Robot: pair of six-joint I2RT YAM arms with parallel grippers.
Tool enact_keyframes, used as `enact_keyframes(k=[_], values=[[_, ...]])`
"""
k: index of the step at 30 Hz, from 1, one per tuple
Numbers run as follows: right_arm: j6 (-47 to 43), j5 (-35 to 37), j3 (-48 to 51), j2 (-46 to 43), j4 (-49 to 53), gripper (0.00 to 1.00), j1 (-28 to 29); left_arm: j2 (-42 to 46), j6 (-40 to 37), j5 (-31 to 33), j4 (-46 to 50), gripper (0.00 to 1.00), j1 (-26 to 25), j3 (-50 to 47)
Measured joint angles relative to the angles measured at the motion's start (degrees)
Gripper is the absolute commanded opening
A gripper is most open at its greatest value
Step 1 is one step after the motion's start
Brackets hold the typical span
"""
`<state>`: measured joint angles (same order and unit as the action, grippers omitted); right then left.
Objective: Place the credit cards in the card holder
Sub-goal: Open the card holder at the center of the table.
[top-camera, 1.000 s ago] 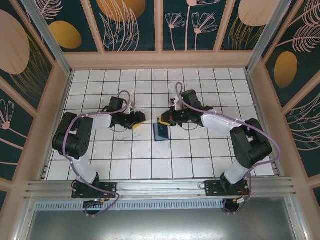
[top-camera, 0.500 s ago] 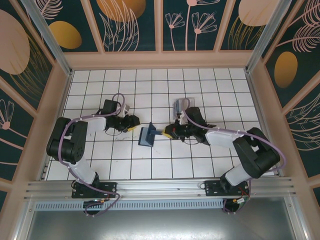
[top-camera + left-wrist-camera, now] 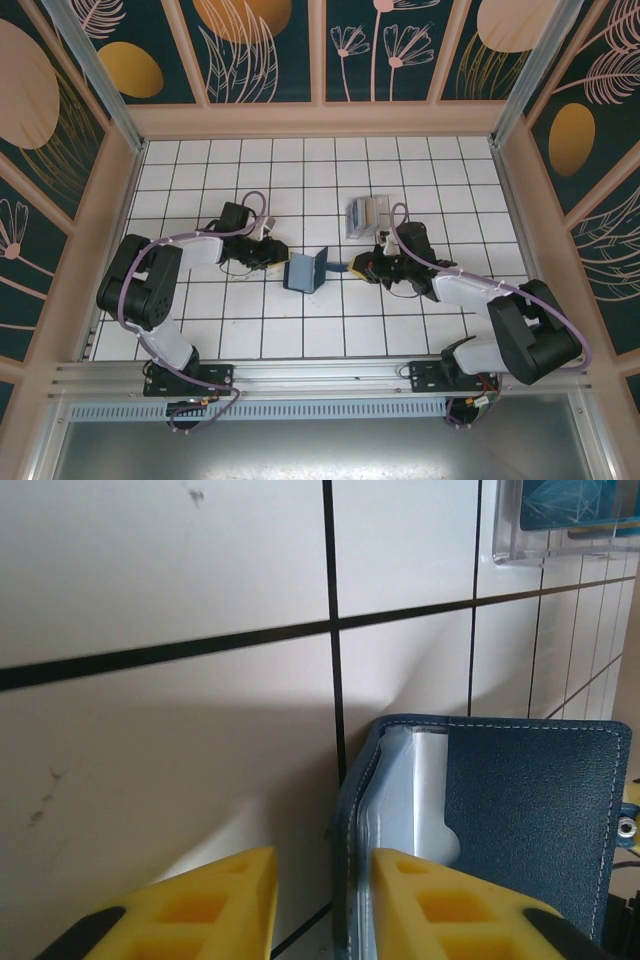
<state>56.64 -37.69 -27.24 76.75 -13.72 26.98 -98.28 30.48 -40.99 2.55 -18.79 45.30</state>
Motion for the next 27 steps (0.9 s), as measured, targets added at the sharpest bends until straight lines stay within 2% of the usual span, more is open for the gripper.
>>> enact_keyframes(k=[3,10,17,19,20,23,27], values=[[-1.33,0.63,0.00,0.02,1.16,0.00,-0.02,0.63,0.20,-0.83,-0.61,0.26,0.00,-1.01],[-6.12,3.17,0.02,1.49,3.65,0.00,-0.17,3.80,0.85,-2.93,-3.08,0.09,0.00,-3.08],[-8.66,3.89,0.26,4.11,3.91,0.00,-0.20,4.57,1.22,-4.68,-4.55,0.10,-0.15,-4.50],[-9.44,4.44,0.17,4.70,4.37,0.00,-0.07,4.57,1.29,-4.92,-4.81,0.05,-0.33,-4.50],[-9.94,4.94,-0.04,5.07,4.90,0.03,0.07,4.57,1.55,-5.07,-4.92,0.00,-0.46,-4.48],[-11.80,7.08,-1.44,6.29,6.86,0.19,0.96,4.57,1.66,-5.14,-5.18,0.00,-0.79,-4.48],[-16.13,14.12,-4.02,6.95,11.61,0.31,4.11,4.59,1.75,-5.03,-4.81,0.00,-0.85,-4.26]])
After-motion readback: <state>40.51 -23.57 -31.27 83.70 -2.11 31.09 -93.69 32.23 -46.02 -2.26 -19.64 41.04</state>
